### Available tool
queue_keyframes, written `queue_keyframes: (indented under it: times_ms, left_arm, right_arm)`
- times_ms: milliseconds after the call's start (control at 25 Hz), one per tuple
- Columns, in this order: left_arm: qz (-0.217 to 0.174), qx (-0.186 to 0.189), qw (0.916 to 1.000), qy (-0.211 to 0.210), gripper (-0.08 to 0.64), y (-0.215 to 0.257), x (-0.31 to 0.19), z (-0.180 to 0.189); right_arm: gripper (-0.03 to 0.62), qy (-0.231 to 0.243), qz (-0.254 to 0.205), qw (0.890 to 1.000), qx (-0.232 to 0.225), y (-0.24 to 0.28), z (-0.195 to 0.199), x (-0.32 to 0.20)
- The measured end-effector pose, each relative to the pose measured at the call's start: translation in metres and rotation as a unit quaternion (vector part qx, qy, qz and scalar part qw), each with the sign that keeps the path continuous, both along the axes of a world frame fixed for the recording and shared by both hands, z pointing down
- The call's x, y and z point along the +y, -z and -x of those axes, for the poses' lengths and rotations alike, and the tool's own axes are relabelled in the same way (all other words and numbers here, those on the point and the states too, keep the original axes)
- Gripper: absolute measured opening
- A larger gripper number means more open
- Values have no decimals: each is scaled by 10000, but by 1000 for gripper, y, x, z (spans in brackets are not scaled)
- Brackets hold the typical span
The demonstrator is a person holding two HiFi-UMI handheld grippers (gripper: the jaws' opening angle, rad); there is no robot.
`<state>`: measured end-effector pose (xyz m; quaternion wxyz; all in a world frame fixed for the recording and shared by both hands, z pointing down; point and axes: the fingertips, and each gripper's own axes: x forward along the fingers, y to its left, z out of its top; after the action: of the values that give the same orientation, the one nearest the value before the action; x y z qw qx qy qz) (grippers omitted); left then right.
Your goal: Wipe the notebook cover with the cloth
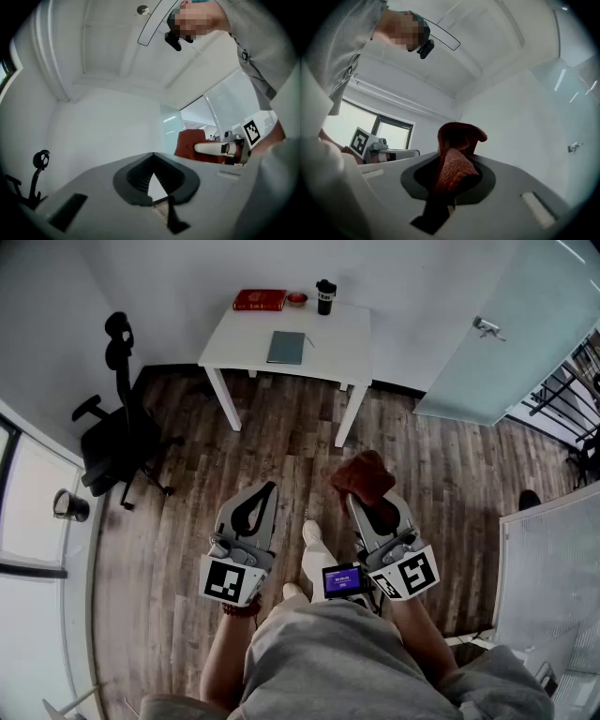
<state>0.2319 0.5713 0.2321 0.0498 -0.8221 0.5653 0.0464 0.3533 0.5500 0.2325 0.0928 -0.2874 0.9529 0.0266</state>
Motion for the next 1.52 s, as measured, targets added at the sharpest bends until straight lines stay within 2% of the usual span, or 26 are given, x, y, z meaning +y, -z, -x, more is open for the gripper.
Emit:
queue_keyframes:
  times_ms: [240,360,520,840,1040,1280,1520]
  left_arm:
    - [28,-52,9999,96,-9,-6,-45,16]
    - [71,-98,9998,124,-9,-9,-73,27]
    - [177,-231,9994,173,-9,-17,-120,40]
    - [444,-474,9973,331,-8,-26,-220,55]
    - [768,-363,9940,687,-6,-48,-257,62]
    - [893,-295,9930,715,-6,-63,-288,86]
    - [1047,-121,9926,600,-6,-93,-337,113]
  right_arm:
    - [80,212,46,9996,-195,-2,10,-50]
    - [80,268,-18,9996,-116,-6,24,-80]
    - [80,333,17,9994,-23,-12,39,-134]
    - [80,353,315,9988,-152,-17,42,-252]
    - [80,402,409,9983,54,-35,32,-308]
    - [80,604,828,9936,483,-70,46,-343]
    - [80,274,1146,9889,907,-96,74,-395]
